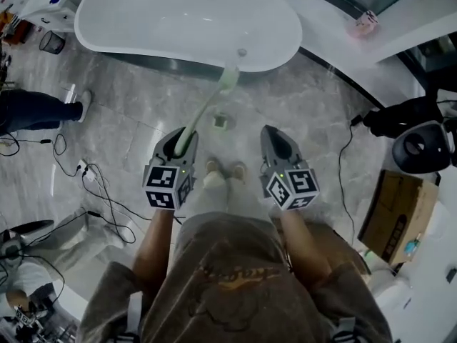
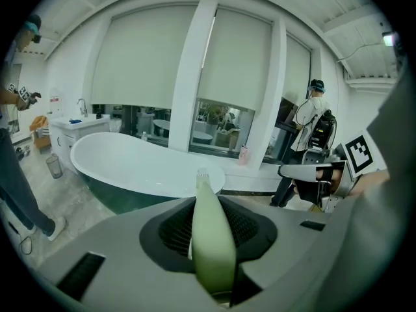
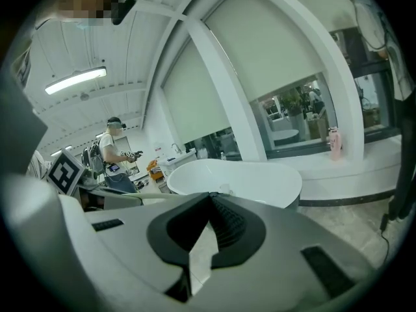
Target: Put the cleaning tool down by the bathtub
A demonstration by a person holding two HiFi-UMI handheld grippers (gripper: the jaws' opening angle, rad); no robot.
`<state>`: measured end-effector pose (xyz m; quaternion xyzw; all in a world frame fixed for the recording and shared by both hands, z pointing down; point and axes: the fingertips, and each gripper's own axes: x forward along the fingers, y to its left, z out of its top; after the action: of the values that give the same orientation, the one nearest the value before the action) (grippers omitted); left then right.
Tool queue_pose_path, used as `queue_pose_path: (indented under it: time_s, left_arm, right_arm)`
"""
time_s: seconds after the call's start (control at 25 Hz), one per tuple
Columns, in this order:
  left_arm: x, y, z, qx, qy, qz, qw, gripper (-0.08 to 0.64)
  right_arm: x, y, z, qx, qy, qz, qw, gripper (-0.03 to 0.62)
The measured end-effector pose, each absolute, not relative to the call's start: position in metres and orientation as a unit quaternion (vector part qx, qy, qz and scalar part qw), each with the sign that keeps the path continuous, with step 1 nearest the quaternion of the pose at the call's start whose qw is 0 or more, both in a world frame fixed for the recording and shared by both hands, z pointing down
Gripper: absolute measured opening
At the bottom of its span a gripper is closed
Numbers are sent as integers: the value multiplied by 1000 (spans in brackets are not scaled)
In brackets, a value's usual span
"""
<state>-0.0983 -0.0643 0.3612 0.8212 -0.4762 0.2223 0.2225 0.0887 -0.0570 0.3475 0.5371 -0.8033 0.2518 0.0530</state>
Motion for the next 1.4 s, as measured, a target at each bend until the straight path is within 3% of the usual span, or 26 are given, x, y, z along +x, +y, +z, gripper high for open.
queue_pose_path:
  time_s: [1.4]
  left_arm:
    - [-100, -104, 615, 796, -468, 273, 269, 117]
  right_arm:
    - [56, -105, 574, 512, -796, 307, 100, 0]
